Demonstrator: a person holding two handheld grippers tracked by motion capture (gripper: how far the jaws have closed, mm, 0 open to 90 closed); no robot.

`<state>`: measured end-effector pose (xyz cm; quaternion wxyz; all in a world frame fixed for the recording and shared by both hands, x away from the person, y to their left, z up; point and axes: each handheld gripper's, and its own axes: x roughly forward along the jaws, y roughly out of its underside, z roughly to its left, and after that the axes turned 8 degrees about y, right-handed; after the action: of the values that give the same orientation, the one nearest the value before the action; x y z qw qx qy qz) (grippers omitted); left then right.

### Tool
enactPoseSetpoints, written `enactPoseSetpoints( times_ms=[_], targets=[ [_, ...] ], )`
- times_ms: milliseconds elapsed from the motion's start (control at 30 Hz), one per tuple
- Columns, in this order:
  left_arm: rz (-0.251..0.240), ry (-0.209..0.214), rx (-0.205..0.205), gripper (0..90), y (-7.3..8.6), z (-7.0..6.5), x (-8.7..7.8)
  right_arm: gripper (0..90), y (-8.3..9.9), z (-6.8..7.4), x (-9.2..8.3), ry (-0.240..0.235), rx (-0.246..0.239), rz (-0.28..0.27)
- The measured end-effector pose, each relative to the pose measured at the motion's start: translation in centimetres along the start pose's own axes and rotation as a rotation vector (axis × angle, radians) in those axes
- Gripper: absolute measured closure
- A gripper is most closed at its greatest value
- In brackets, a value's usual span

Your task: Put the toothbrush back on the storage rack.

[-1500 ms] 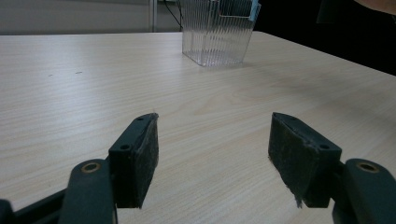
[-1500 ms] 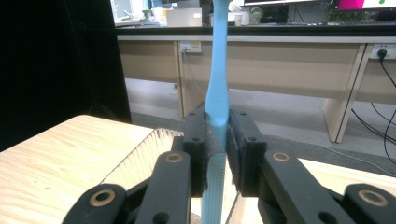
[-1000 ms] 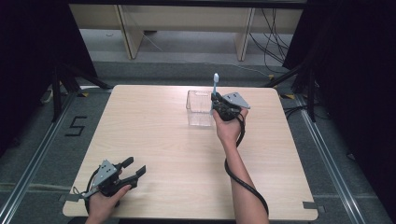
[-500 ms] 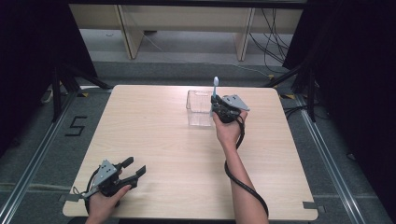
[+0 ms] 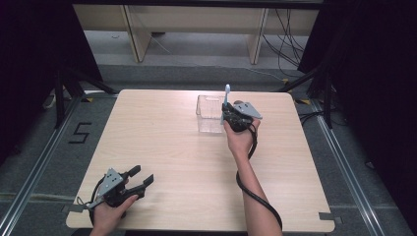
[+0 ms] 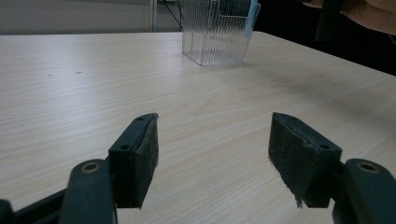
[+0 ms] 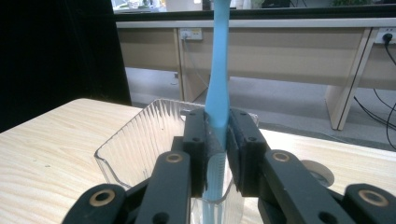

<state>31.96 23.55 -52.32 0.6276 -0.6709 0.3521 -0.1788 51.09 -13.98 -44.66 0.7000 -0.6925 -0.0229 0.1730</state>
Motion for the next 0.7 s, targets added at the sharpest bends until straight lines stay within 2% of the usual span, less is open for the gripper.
enactPoseSetpoints(
  times_ms=[33,200,267,300,400,467,500,533,633,667,700],
  targets=[
    [-0.004,-0.001,-0.010,32.9,0.04,-0.07,0.01,78.5,0.03,-0.03,-0.04,0.003,0.000,0.003],
    [-0.001,-0.001,-0.001,32.9,0.01,-0.03,0.01,78.5,0.30,-0.06,-0.09,0.002,0.008,0.010],
    [-0.001,0.001,0.002,32.9,0.00,-0.02,0.03,78.7,0.35,-0.23,-0.07,0.006,-0.027,0.004],
    [-0.001,0.001,0.004,32.9,-0.01,0.00,0.04,79.4,0.41,-0.10,-0.11,-0.001,0.000,0.016],
    [-0.001,0.000,0.003,32.9,-0.01,-0.01,0.03,79.5,0.45,-0.26,-0.09,0.009,-0.021,0.001],
    [0.001,0.000,0.004,32.9,-0.01,0.00,0.01,79.6,0.47,-0.17,-0.11,0.000,0.000,0.010],
    [-0.001,0.001,0.003,32.9,-0.01,-0.01,0.02,79.6,0.43,-0.27,-0.14,0.007,-0.021,0.005],
    [0.000,0.000,0.003,32.9,-0.01,0.00,0.02,79.6,0.41,-0.18,-0.24,0.005,-0.007,0.019],
    [0.001,0.000,0.003,32.9,-0.01,0.01,0.02,79.6,0.41,-0.23,-0.25,0.000,-0.011,0.005],
    [0.001,0.000,0.003,32.9,-0.01,0.01,0.02,79.5,0.46,-0.09,-0.36,0.004,0.009,0.012],
    [0.001,0.000,0.004,32.9,-0.01,0.01,0.02,79.4,0.48,-0.21,-0.34,-0.004,0.003,0.009]
  ],
)
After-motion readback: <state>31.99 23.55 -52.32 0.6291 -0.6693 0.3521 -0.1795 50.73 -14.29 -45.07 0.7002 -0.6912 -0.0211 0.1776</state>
